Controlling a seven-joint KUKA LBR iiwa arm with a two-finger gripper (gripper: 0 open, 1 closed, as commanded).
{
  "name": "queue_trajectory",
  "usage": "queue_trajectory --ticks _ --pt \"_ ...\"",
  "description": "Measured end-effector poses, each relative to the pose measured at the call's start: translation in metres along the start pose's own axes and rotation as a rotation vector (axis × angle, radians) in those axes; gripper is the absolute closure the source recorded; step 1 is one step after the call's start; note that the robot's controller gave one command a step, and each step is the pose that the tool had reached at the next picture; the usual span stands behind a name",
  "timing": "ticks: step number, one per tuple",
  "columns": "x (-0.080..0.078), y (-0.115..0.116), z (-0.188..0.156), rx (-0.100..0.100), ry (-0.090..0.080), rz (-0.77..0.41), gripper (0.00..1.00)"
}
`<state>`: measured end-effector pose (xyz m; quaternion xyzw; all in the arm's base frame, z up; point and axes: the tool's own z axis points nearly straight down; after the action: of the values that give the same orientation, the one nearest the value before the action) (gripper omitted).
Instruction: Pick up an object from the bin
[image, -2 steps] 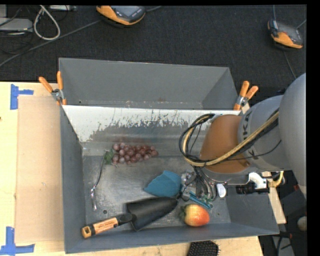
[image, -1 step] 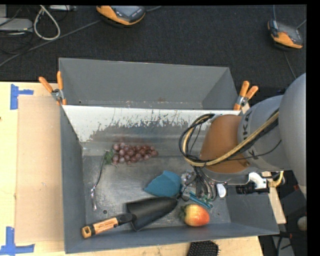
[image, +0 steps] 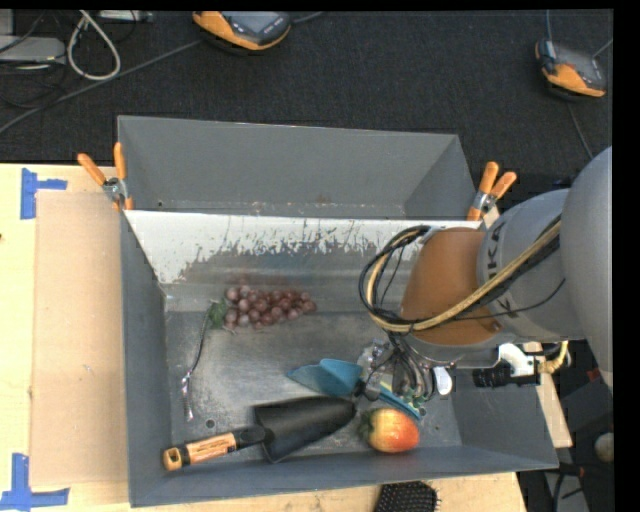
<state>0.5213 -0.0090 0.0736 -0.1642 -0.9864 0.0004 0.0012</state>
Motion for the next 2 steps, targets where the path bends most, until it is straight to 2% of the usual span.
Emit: queue_trajectory --ticks 2 --pt "0.001 -0.001 -0.036 0.0 0.002 -0.003 1.0"
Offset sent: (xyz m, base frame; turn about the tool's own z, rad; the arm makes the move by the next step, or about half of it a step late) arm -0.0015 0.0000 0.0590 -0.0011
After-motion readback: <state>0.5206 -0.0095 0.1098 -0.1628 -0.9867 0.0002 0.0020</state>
